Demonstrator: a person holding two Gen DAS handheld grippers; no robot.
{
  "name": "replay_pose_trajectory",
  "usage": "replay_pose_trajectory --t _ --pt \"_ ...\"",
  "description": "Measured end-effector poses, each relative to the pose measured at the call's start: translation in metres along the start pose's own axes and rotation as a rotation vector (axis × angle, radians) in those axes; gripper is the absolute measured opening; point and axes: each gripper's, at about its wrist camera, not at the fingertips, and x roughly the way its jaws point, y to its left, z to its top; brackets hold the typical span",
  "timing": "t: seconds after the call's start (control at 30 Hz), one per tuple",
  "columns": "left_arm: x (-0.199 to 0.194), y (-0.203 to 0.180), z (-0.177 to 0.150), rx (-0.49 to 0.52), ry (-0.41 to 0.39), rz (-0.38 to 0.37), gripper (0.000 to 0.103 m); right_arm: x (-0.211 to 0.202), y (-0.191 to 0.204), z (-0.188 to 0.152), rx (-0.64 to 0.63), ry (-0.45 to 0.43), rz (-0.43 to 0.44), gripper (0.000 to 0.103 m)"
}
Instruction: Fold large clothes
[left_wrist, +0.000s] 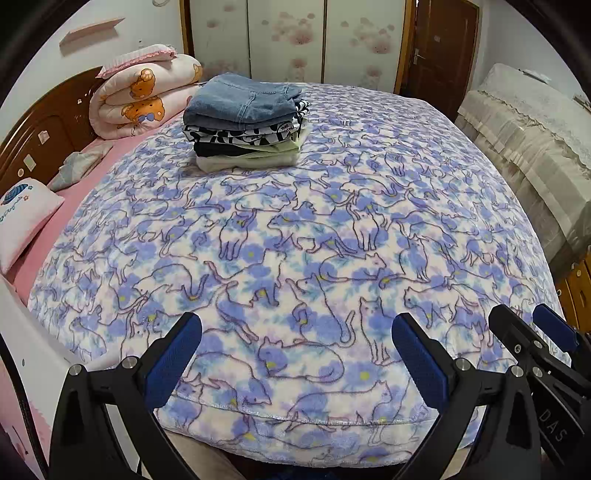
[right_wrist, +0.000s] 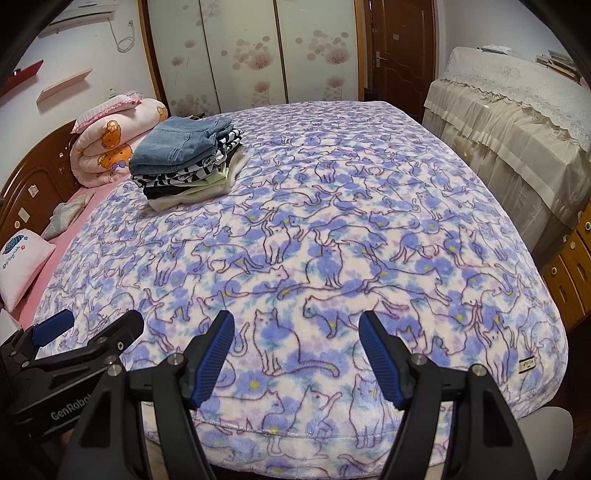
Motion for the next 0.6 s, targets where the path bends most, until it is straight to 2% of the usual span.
replay_pose_trajectory --t 0.6 --pt "-0.0019 0.0003 -0.0005 -0.001 0.002 -0.006 0.1 -0.0004 0.0 0.0002 -0.002 -0.003 -0.002 0.07"
